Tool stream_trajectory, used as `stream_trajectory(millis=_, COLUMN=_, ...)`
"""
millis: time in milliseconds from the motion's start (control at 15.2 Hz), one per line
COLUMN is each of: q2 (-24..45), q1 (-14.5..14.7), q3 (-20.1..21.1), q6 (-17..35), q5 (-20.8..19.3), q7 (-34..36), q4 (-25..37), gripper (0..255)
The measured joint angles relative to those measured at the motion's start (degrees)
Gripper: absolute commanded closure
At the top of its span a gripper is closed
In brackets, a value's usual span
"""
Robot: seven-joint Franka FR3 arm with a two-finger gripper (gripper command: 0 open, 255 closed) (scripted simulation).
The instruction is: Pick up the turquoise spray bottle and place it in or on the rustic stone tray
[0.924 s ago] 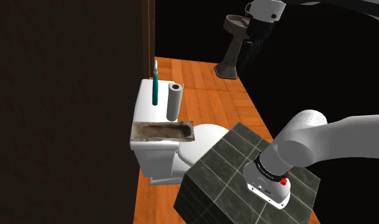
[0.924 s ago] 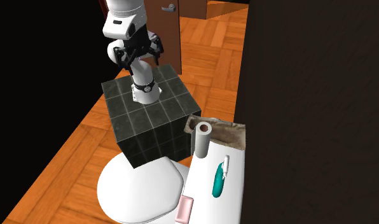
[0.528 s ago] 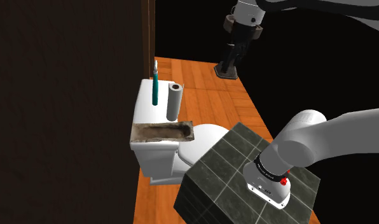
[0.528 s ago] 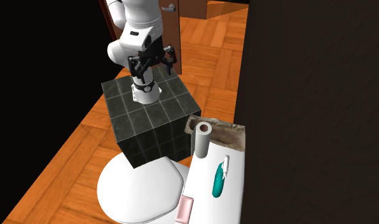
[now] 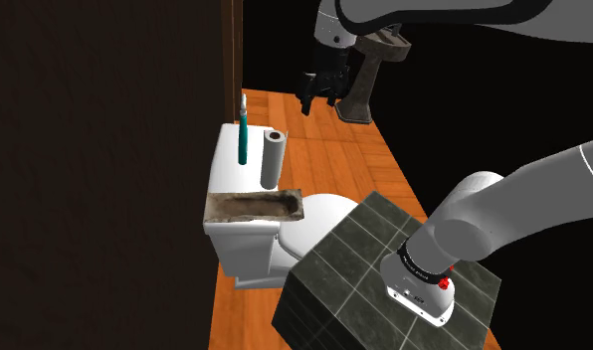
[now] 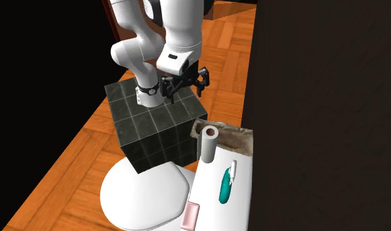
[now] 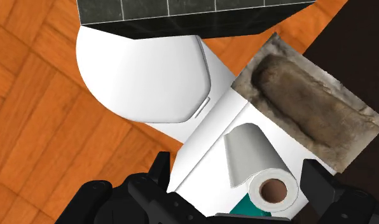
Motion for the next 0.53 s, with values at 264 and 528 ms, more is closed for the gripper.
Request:
stream_trajectory(millis=264, q2=8.37, q1=-0.32, q3=2.85, q6=4.12, q5=-1.41, q7=6.72, q4=4.84, gripper=0)
stream_trajectory(millis=528, q2=17.44, q1=-0.55, q3=4.82, q6=6.69, q5=-4.07, q7=13.31, q4=11.60, gripper=0)
